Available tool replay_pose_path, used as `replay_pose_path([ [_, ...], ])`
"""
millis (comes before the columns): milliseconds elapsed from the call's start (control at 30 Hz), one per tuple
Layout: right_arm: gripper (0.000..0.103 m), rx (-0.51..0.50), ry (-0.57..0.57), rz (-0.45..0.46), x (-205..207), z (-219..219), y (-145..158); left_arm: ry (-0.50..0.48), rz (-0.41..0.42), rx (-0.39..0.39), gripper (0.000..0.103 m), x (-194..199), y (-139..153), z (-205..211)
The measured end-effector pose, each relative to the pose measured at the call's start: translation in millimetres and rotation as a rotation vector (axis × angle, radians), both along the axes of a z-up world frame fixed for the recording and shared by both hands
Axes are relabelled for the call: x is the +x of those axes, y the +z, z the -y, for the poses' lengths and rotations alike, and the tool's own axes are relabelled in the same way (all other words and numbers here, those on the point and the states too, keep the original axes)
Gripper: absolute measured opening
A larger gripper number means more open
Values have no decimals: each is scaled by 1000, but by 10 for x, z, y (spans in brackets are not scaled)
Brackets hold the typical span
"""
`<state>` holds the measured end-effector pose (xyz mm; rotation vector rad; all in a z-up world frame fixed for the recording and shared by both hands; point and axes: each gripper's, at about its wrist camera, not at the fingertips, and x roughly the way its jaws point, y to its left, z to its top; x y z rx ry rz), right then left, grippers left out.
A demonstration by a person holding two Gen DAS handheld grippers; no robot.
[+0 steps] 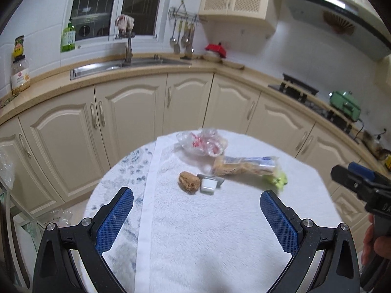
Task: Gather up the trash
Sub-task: 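Swing both open tools back over the table, then grasp the green snack bag with the right tool while the left tool grasps the brown bread roll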
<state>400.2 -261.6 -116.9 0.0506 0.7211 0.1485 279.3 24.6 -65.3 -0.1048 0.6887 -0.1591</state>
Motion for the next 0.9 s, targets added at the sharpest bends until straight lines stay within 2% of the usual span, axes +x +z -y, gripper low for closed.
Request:
replay_pose_path([
  [300, 103, -23, -9, -180, 730, 92, -776, 30, -121, 57, 102, 1010, -436, 170],
  [567, 100, -53, 28, -235, 1151, 94, -1087, 62, -209, 90, 102, 1802, -784, 305],
  [667, 92, -58, 50, -256, 1256, 91, -1184, 83, -225, 93, 102, 2006, -888, 338],
  [800, 74, -59, 59, -284, 1354, 70, -1276, 101, -224, 77, 102, 2157, -954, 342],
  [900, 66, -79, 62, -283, 1376, 47, -1323, 75, -228, 82, 95, 2268, -991, 399],
])
